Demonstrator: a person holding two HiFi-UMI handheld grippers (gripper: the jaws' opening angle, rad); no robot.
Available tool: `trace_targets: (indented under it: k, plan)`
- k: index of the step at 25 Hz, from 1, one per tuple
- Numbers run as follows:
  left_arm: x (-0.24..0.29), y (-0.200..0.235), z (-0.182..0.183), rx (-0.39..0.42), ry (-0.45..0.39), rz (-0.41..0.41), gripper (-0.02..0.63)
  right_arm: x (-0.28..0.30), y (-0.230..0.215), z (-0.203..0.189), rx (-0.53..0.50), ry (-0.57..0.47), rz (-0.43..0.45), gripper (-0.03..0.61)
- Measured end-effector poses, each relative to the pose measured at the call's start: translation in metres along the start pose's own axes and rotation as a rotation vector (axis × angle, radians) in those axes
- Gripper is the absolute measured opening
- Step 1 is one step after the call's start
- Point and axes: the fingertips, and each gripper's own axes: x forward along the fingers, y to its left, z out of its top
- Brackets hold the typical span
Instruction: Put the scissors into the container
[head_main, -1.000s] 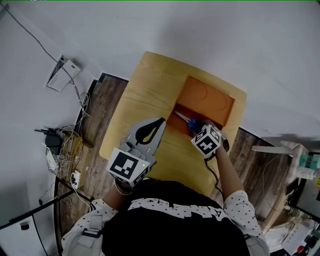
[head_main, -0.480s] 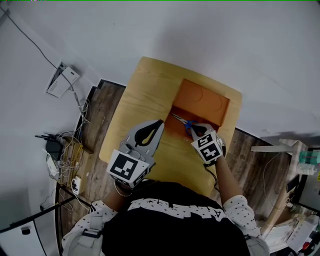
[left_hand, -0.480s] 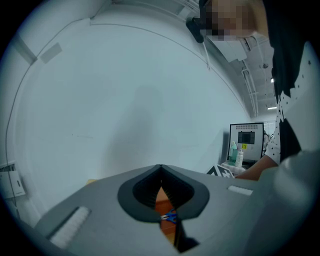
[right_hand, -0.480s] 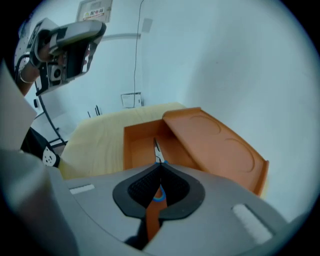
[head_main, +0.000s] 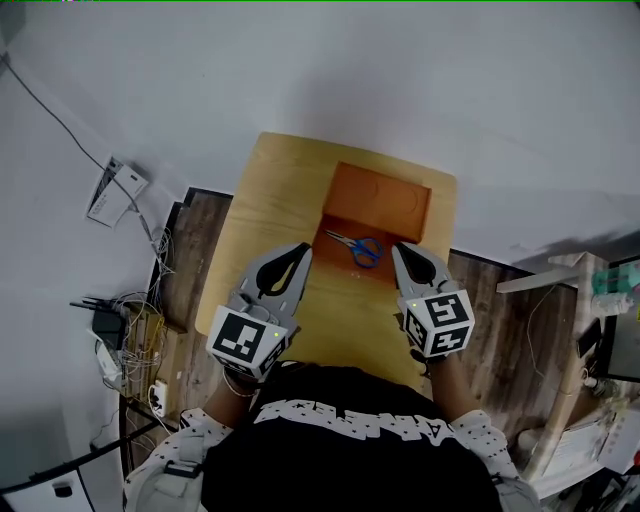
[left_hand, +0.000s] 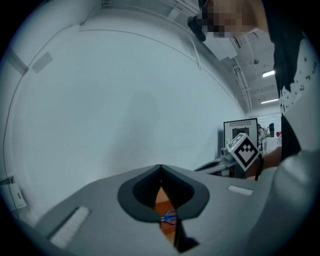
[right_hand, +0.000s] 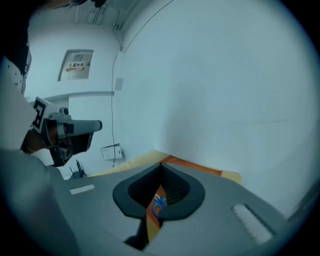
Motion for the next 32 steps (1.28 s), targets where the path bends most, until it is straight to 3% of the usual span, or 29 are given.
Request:
trace_targets:
  k: [3, 10, 32]
  plan:
    - [-0.001, -0.01, 0.003, 0.014, -0.006, -0.013, 0.002, -0.026, -0.004, 0.013, 0.041, -0.067, -0.026, 0.014]
    - [-0.001, -0.035, 0.008, 0.023, -0.017, -0.048, 0.002, -0.067, -0.007, 0.028, 0.027, -0.166, -0.057, 0.014]
    - [0.008, -0.061, 0.012, 0.057, -0.025, -0.124, 0.002, -0.103, 0.008, 0.049, -0.017, -0.217, -0.056, 0.014]
